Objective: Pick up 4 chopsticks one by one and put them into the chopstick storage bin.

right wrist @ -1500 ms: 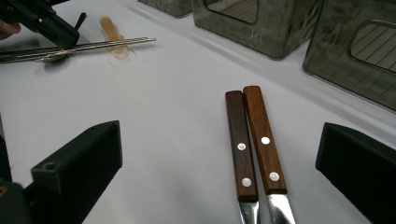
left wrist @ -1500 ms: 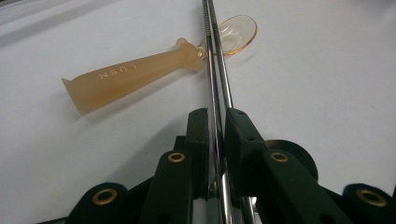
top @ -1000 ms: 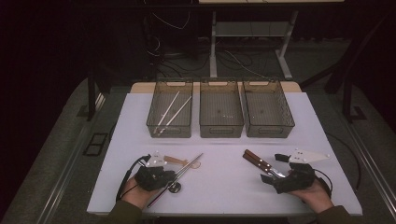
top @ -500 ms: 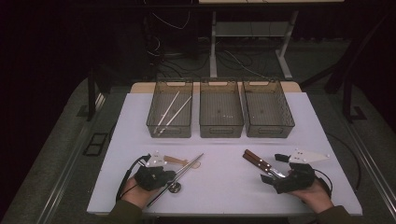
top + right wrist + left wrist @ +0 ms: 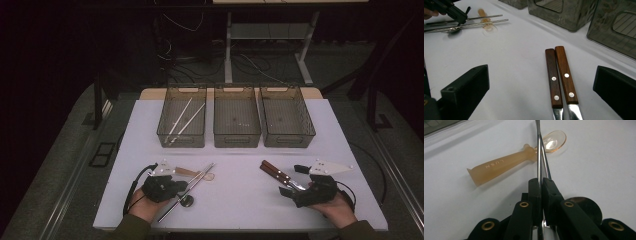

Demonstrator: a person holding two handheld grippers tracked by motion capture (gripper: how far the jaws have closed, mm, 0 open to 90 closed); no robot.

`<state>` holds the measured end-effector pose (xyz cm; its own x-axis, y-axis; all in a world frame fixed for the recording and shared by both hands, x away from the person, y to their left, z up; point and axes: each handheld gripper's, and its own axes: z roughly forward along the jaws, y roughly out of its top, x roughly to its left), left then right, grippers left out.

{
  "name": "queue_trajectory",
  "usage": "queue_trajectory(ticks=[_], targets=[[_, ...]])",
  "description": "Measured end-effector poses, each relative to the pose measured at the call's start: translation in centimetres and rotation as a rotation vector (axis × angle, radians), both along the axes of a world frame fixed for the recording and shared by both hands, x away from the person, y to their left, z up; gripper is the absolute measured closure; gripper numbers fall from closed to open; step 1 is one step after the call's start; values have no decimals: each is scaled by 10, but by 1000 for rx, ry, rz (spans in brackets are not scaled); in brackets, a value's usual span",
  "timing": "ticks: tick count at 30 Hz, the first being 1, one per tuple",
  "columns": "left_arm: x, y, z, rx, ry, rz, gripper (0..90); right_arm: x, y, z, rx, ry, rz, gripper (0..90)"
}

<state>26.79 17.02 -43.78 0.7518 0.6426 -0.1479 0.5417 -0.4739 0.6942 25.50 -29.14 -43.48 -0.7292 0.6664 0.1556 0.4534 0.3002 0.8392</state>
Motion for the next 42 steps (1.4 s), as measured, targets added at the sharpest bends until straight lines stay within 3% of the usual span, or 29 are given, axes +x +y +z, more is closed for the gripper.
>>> queue_trajectory(ticks=[14, 29, 42], targets=[[3, 12, 11, -120, -4, 34, 854, 0, 0, 0, -1, 1, 0, 7], [12, 17, 23, -145, -51, 27, 854, 1, 0, -1, -2, 0, 4, 7], [24, 21, 33, -211, -73, 46, 853, 2, 1, -1, -3, 7, 3, 7]])
